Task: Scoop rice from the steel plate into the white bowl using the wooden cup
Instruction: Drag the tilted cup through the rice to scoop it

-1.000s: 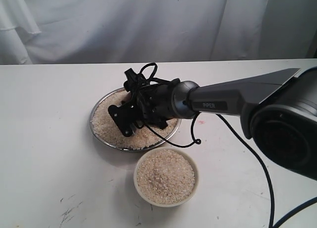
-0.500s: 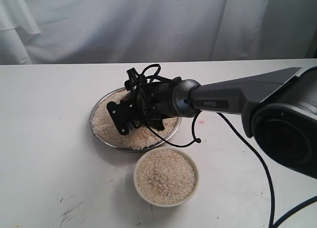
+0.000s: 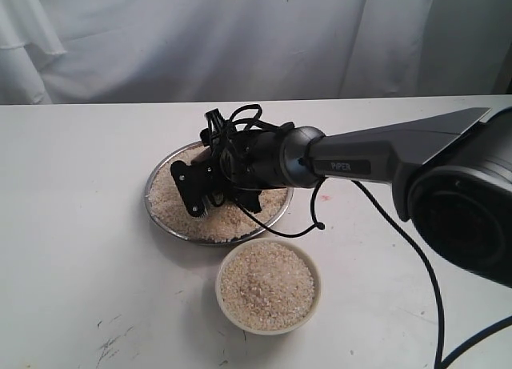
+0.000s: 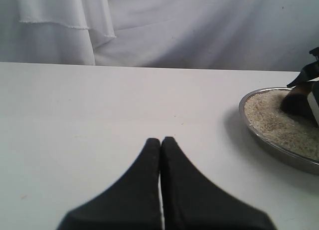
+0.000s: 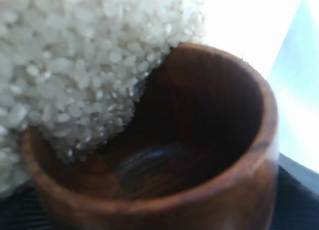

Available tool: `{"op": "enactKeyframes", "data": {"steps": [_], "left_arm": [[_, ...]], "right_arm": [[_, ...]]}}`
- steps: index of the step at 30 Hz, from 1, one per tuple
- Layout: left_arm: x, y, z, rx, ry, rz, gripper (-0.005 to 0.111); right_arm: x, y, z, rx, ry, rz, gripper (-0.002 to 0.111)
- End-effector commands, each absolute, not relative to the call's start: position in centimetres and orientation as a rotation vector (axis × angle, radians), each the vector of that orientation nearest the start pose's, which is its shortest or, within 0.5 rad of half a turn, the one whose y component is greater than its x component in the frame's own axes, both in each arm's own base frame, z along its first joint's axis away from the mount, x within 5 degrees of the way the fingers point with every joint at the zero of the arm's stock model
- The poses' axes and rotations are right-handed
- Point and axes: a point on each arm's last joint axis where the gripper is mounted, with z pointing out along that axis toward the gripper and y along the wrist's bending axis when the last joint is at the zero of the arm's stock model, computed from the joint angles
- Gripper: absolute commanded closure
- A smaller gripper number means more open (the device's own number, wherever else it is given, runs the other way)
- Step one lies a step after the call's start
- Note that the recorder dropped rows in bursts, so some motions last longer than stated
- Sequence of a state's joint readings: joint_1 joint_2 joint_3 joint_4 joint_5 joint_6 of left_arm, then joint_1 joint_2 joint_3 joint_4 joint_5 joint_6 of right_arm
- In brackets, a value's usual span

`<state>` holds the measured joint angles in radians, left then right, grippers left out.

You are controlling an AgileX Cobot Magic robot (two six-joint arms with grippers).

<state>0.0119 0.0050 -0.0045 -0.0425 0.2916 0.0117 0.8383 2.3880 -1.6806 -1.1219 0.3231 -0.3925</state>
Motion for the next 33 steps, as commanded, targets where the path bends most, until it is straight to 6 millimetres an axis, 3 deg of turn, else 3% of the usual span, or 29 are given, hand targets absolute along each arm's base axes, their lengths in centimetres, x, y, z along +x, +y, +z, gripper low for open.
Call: {"op": "enactKeyframes", "data": {"steps": [1, 33], "left_arm": [[5.47, -0.05, 18.74, -0.03, 1.768, -0.027, 0.107], [5.47, -0.05, 18.74, -0.03, 1.768, -0.027, 0.107]], "right_arm": [[35.6, 36.87, 9.12, -2.123, 1.097, -0.568, 0.108], [35.77, 36.45, 8.81, -2.043, 1.272, -0.423, 0.108]]}}
